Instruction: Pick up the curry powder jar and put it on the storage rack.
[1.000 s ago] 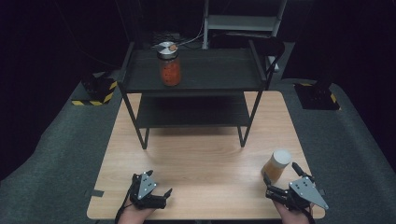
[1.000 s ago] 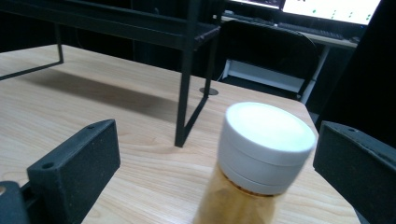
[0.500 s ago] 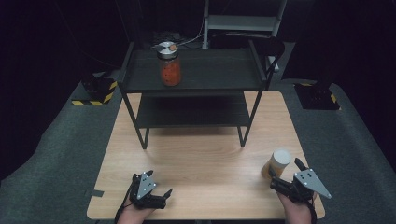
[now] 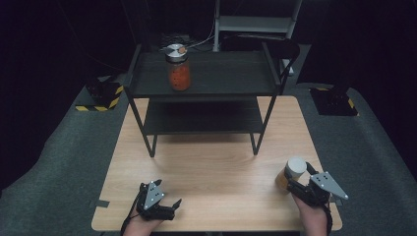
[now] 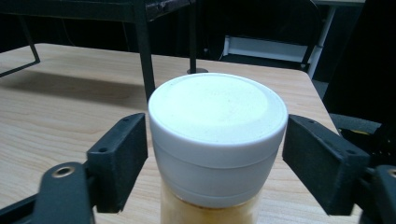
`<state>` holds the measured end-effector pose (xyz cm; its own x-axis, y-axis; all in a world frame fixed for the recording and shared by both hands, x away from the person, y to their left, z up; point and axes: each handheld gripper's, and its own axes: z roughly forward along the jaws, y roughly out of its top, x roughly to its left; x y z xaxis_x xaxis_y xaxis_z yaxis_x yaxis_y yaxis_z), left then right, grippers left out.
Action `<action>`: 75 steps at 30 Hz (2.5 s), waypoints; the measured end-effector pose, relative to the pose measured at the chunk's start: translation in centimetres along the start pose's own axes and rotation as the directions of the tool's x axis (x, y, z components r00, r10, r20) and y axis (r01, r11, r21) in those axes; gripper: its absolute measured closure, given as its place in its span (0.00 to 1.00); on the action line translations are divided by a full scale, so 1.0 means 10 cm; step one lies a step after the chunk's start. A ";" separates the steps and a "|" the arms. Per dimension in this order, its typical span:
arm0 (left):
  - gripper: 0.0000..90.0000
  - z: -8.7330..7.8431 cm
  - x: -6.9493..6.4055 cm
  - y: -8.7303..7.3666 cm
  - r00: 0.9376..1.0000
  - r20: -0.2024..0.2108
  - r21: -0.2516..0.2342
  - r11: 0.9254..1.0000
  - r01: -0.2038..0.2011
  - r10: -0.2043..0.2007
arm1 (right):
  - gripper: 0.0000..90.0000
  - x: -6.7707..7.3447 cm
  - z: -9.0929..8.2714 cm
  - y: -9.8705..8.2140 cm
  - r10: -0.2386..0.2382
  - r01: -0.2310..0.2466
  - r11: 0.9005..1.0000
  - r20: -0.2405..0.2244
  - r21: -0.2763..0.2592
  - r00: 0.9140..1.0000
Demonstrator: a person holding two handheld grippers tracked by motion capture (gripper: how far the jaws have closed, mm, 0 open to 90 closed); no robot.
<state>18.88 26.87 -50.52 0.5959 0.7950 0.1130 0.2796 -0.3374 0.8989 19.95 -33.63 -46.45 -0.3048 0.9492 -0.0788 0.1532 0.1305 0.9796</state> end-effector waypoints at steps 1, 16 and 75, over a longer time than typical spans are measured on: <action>0.01 0.00 0.01 0.00 1.000 0.003 0.002 1.000 0.002 -0.002 | 0.30 -0.01 0.01 0.00 0.004 -0.004 1.000 -0.004 0.002 1.000; 0.01 0.00 0.03 -0.01 1.000 0.015 -0.007 1.000 0.002 -0.002 | 0.37 -0.01 0.04 -0.01 0.011 -0.011 1.000 -0.017 0.003 1.000; 0.01 -0.02 0.07 -0.05 0.999 0.030 -0.026 0.999 0.029 -0.028 | 0.37 0.90 0.01 1.42 -0.087 0.012 0.972 -0.316 -0.233 0.945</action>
<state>19.04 27.73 -50.80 0.6099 0.7888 0.0754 0.2770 -0.3014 0.9124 19.45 -23.18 -33.23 -0.5980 0.7951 -0.1013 -0.0738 0.0712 0.9947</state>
